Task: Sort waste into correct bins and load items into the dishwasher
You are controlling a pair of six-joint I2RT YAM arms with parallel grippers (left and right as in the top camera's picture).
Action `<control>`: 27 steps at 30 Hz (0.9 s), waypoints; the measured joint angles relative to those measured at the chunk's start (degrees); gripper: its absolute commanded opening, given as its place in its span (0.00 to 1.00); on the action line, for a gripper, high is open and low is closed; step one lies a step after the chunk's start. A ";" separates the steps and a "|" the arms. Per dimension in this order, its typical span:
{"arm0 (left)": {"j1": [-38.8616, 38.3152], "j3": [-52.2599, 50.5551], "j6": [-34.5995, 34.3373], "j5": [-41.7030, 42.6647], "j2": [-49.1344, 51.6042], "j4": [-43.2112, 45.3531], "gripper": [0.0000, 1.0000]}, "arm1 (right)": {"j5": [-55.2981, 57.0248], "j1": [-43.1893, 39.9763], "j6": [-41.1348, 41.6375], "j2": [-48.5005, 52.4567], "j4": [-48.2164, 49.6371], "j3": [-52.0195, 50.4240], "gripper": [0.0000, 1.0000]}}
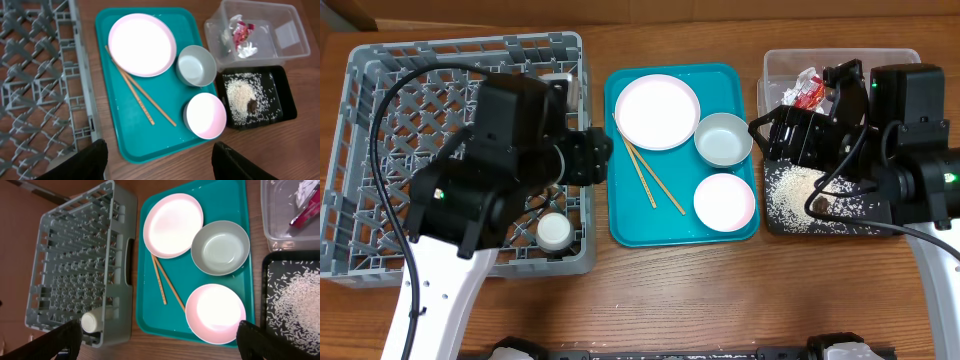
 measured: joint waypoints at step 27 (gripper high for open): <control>-4.50 8.48 -5.75 -18.36 -7.54 -7.32 0.90 | 17.27 25.59 2.27 22.56 12.46 0.02 0.81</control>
